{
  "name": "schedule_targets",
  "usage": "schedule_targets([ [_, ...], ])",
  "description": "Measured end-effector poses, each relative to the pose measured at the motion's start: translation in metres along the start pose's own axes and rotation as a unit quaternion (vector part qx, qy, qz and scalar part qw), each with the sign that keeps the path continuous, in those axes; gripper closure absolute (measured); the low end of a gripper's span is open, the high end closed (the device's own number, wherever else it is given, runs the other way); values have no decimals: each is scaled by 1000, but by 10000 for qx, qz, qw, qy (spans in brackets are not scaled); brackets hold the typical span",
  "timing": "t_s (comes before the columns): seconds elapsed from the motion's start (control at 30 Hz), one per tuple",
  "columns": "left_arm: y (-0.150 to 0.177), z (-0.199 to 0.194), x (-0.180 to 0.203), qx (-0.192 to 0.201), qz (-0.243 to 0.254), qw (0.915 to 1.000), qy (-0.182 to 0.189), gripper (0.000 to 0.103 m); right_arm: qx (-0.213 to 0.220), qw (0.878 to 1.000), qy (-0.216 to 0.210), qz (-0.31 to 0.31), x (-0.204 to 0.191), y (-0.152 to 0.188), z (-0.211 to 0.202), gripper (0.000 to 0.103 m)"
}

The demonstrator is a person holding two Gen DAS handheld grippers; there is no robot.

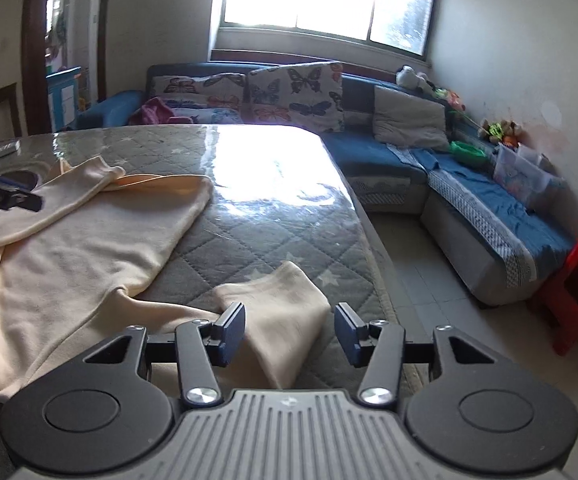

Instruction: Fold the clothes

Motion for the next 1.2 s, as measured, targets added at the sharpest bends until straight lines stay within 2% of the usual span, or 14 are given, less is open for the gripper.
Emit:
schedule_targets([
  [0.23, -13, 34, -1, -17, -21, 10000, -17, 63, -263, 9987, -363, -232, -23, 6, 26, 59],
  [0.33, -17, 40, 4, -36, 32, 10000, -1, 63, -336, 9979, -471, -290, -28, 8, 33, 58],
  [0.5, -23, 50, 12, -68, 120, 9999, 25, 63, -372, 9976, -341, -475, -23, 7, 42, 71],
  [0.6, -27, 56, 17, -87, 173, 9998, 41, 64, -314, 9979, -13, -559, -12, 5, 46, 75],
  [0.7, -28, 58, 16, -59, 240, 9997, -38, 90, -308, 9985, -63, -450, -8, 2, 45, 75],
  [0.73, -28, 59, 15, -41, 261, 9996, -76, 96, -314, 9981, -106, -511, -11, 2, 46, 75],
  [0.77, -28, 57, 12, -26, 206, 9998, -76, 97, -321, 9977, -149, -584, -15, 3, 46, 75],
  [0.93, -31, 27, -8, 279, -301, 9992, -21, 99, -293, 9967, -147, -737, -23, 4, 51, 75],
  [1.0, -31, 7, -23, 451, -468, 9978, -117, 99, -264, 9973, -83, -677, -21, 4, 53, 91],
  [1.1, -26, -31, -55, 734, -978, 9922, -224, 99, -69, 9994, 124, -304, 2, -2, 46, 96],
  [1.2, -13, -72, -90, 981, -1486, 9828, -484, 99, 102, 9993, 370, -23, 23, -6, 35, 98],
])
Point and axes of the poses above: each gripper's, at about its wrist camera, not at the fingertips, and z roughly the way its jaws point, x to its right, y to its underside, the point moved 10 cm from there along z, roughly the way its jaws point, and after that the axes turned 6 degrees about z, right-handed, at the moved point
